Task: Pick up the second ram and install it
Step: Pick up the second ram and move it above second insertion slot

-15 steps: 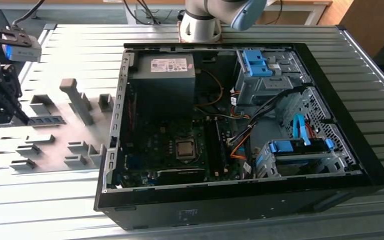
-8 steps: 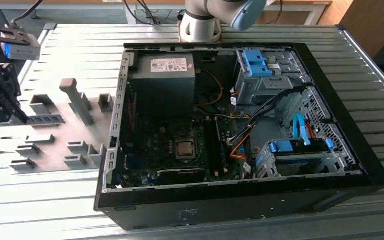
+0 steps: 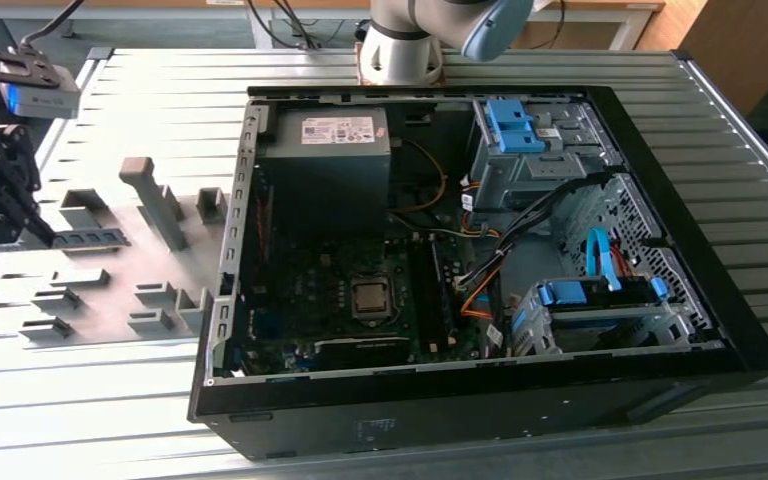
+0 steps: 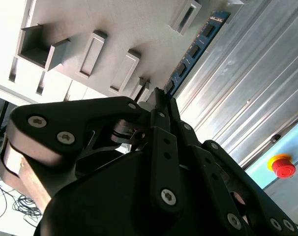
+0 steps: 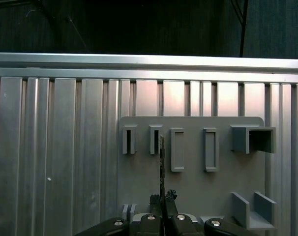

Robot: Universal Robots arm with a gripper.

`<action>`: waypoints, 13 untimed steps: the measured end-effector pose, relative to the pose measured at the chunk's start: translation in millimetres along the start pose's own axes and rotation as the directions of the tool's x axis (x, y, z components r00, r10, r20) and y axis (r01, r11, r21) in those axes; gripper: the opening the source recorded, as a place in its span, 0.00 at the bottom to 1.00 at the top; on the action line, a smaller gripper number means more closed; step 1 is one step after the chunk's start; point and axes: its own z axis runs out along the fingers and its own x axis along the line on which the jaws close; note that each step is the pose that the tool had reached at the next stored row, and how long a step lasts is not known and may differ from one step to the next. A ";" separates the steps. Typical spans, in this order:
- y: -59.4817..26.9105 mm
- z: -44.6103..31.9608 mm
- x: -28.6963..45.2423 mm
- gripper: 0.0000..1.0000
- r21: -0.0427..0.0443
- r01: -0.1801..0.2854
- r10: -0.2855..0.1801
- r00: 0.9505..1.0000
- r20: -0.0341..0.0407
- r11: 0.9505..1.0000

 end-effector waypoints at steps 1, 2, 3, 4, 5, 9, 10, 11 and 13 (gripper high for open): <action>0.0 -0.2 0.0 0.14 0.000 0.000 0.000 1.000 0.000 1.000; 0.0 -0.4 0.0 0.14 0.000 0.000 0.000 1.000 0.000 1.000; 0.0 -0.6 0.0 0.14 0.000 0.000 0.000 1.000 0.000 1.000; 0.0 -0.8 0.0 0.14 0.000 0.000 0.000 1.000 0.000 1.000; 0.0 -1.2 0.0 0.14 0.000 0.000 0.000 1.000 0.000 1.000; 0.0 -2.1 0.0 0.14 0.000 0.000 0.000 1.000 0.000 1.000; 0.0 -2.3 -0.1 0.14 0.000 0.000 0.000 1.000 0.000 1.000; 0.0 -2.6 -0.1 0.14 0.000 0.000 0.000 1.000 0.000 1.000; 0.0 -3.0 -0.1 0.14 0.000 0.000 0.000 1.000 0.000 1.000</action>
